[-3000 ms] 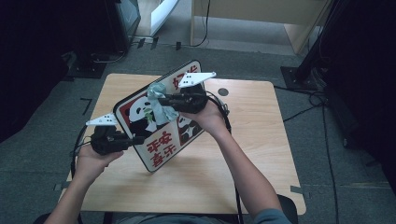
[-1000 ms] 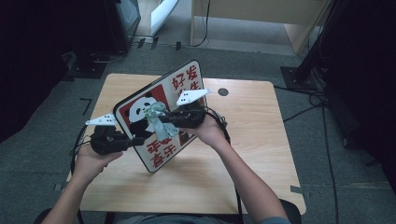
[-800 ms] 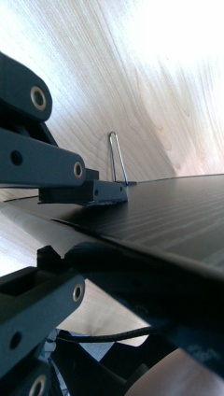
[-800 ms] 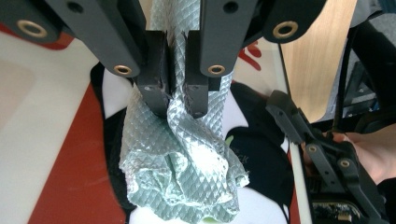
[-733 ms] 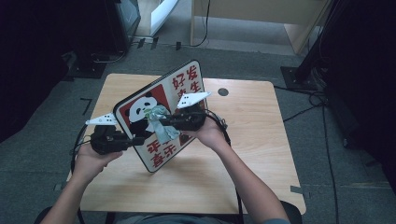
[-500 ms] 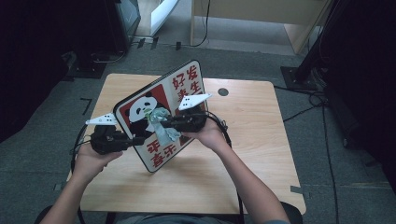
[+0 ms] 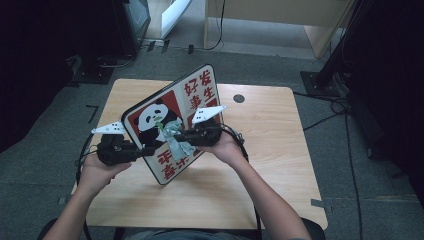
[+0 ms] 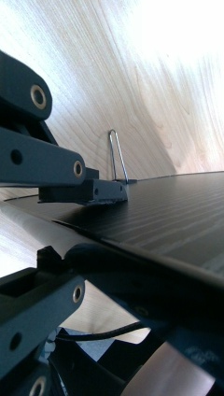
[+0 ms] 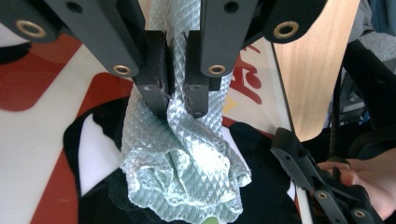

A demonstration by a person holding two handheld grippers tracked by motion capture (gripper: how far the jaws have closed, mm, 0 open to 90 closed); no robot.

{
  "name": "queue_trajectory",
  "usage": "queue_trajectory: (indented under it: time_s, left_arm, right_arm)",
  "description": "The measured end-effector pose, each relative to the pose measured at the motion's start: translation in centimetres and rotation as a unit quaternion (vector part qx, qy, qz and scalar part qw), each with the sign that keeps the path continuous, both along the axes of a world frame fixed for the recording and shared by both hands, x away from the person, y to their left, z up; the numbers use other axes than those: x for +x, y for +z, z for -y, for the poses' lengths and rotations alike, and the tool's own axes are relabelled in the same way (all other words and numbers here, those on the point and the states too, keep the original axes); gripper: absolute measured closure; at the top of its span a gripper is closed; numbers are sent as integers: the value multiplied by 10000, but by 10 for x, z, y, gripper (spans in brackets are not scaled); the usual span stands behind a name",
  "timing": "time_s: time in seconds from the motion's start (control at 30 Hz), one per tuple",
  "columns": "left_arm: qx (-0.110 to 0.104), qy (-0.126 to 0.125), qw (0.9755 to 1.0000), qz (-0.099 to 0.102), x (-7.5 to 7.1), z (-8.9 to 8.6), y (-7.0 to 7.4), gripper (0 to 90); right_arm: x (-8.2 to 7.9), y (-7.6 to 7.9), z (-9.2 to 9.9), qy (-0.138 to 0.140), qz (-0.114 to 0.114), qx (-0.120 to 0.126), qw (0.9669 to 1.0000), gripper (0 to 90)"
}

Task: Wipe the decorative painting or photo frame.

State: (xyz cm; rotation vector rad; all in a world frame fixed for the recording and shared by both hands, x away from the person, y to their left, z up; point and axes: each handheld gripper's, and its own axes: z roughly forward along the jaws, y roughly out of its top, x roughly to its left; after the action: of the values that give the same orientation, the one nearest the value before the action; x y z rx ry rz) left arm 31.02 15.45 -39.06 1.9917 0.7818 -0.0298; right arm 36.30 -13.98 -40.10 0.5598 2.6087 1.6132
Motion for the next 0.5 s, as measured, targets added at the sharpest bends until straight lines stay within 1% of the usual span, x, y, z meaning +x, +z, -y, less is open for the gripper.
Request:
queue_trajectory:
  time_s: [0.1,0.23,0.4,0.5]
  left_arm:
    - [-1,-3,10000,-4,0,0,0,741]
    - [-4,-14,10000,-6,1,0,0,741]
    - [0,-24,10000,-8,1,0,0,740]
    - [-1,-32,10000,-9,1,0,0,740]
  right_arm:
    - [-1,-3,0,0,-53,-35,10000,826]
    - [-1,-7,1,16,-49,-61,10000,826]
    - [-3,-11,2,12,-141,-147,9998,826]
    - [-3,-14,2,6,-102,-199,9997,826]
